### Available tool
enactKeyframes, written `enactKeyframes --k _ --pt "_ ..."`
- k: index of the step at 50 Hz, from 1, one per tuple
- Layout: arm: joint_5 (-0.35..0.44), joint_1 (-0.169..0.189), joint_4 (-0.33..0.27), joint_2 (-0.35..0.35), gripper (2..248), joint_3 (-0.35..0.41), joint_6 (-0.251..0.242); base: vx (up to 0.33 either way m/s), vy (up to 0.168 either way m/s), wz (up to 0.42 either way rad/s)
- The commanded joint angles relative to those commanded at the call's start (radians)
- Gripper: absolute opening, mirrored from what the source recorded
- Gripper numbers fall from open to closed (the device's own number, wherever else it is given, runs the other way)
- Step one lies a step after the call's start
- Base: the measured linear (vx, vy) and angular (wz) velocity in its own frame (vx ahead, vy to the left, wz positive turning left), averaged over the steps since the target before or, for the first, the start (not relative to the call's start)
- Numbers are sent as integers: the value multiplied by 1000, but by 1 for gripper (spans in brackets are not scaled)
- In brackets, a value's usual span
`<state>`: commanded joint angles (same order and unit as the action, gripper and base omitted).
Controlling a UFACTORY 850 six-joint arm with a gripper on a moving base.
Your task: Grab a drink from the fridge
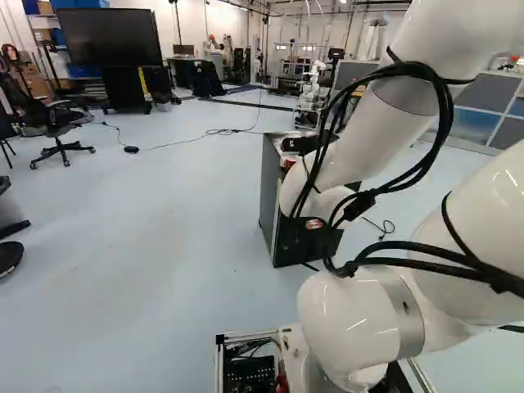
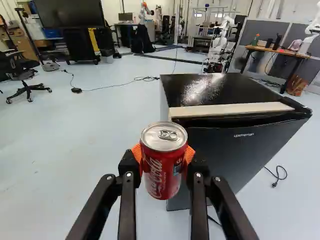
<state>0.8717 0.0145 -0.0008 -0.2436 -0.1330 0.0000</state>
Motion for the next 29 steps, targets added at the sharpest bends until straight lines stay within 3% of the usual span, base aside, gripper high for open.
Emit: enactKeyframes --k 29 --pt "1 -14 1 -36 98 46 0 0 0 0"
